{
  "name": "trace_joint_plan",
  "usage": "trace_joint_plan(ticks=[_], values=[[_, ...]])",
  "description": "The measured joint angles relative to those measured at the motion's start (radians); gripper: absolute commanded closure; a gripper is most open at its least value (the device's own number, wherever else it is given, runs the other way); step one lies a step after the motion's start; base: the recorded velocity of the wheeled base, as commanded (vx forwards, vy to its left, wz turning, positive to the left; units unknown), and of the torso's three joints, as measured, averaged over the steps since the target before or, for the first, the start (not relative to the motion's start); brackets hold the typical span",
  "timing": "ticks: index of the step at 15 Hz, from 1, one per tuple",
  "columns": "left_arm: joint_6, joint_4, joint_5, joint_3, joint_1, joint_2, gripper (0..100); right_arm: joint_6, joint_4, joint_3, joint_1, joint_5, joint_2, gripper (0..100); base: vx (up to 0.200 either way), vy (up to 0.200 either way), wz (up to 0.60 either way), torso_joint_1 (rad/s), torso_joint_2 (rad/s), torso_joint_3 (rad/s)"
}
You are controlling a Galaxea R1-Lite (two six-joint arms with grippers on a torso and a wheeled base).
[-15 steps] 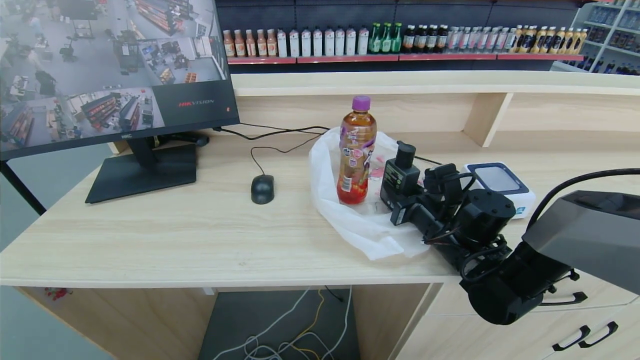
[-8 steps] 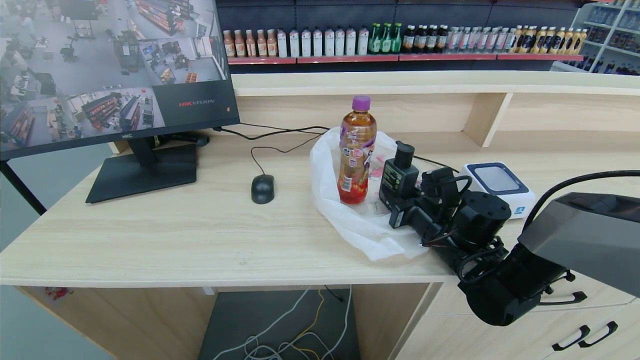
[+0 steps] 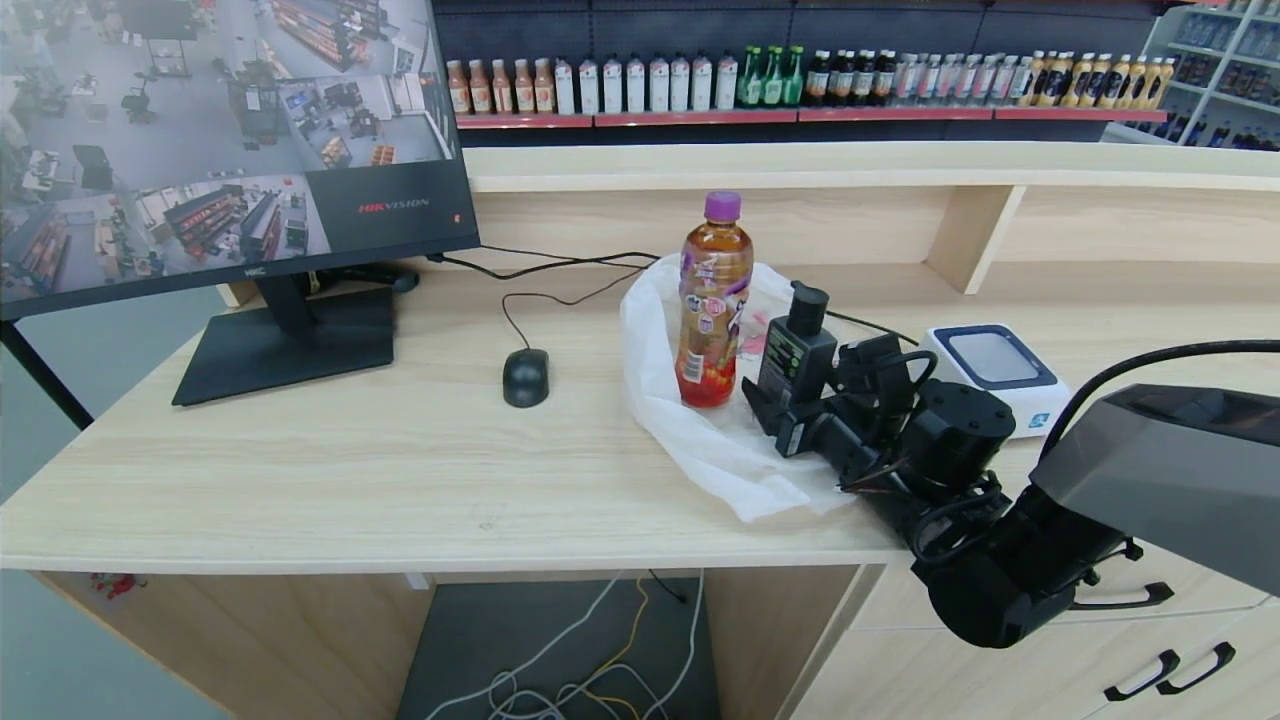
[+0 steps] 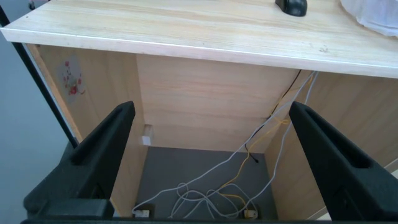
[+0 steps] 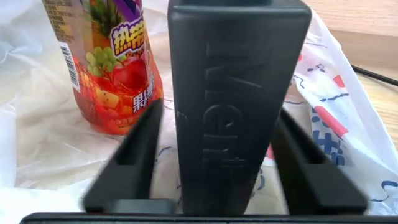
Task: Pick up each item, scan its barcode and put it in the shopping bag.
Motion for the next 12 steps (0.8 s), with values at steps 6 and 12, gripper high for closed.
trace_joint_plan(ticks=[6,12], values=[[0.0,0.0,0.0,0.0,0.0,0.0,0,0.001,-0.004,0.013,0.005,0.0,-0.041,0,0.0,0.0,0.0,0.0,0.0,0.0],[0.0,0.0,0.0,0.0,0.0,0.0,0,0.0,-0.006,0.077,0.008,0.0,-0.155,0,0.0,0.0,0.0,0.0,0.0,0.0]])
